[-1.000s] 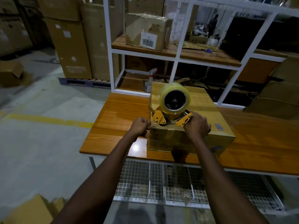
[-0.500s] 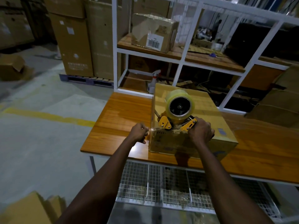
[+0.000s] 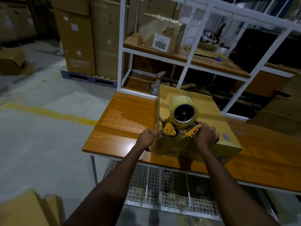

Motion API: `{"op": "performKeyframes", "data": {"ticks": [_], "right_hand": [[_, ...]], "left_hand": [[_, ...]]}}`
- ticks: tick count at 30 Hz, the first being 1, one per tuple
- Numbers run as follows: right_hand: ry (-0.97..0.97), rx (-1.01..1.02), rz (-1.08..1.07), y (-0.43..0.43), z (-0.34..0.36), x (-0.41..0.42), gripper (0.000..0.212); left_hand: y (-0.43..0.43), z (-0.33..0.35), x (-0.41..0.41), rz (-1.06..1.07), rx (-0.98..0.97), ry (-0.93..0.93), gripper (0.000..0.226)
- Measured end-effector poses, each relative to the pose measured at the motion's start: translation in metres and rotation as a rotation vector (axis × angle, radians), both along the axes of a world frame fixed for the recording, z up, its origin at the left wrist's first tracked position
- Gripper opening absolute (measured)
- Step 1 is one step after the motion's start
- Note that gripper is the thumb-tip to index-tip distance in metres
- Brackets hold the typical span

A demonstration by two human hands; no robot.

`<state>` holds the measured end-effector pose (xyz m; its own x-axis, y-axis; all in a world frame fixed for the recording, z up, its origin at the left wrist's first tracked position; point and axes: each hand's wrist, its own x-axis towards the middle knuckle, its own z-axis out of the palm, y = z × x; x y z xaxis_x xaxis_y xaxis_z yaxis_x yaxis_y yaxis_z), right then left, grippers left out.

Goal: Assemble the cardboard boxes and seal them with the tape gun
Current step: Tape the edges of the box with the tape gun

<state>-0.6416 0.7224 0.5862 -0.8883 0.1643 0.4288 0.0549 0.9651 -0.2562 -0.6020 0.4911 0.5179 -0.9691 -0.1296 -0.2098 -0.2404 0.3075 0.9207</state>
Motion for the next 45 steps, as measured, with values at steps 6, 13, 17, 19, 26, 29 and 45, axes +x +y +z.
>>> {"op": "performKeyframes", "data": {"ticks": [6,13,17,19,26,29,45], "right_hand": [[0.006,0.076,0.026,0.006,0.002,-0.001,0.010],[0.020,0.094,0.048,0.008,0.002,-0.003,0.005],[0.052,0.104,0.081,0.010,0.000,-0.005,0.007],[0.064,0.101,0.092,0.011,-0.001,-0.005,0.007],[0.054,0.069,0.122,0.013,-0.003,-0.003,0.009],[0.063,0.042,0.116,0.011,-0.003,-0.002,0.007],[0.047,0.083,0.113,0.099,0.003,-0.008,0.009]], "left_hand": [[-0.005,-0.024,0.012,0.167,-0.253,0.183,0.026],[0.035,-0.033,0.027,-0.229,-0.517,0.228,0.084],[0.031,-0.044,0.036,-0.146,-0.545,0.213,0.093],[0.027,-0.035,0.026,-0.066,-0.533,0.325,0.091],[0.021,-0.019,0.003,-0.012,-0.575,0.406,0.086],[0.022,-0.017,0.003,0.018,-0.642,0.447,0.081],[0.024,-0.009,0.002,0.122,-0.859,0.595,0.051]]}}
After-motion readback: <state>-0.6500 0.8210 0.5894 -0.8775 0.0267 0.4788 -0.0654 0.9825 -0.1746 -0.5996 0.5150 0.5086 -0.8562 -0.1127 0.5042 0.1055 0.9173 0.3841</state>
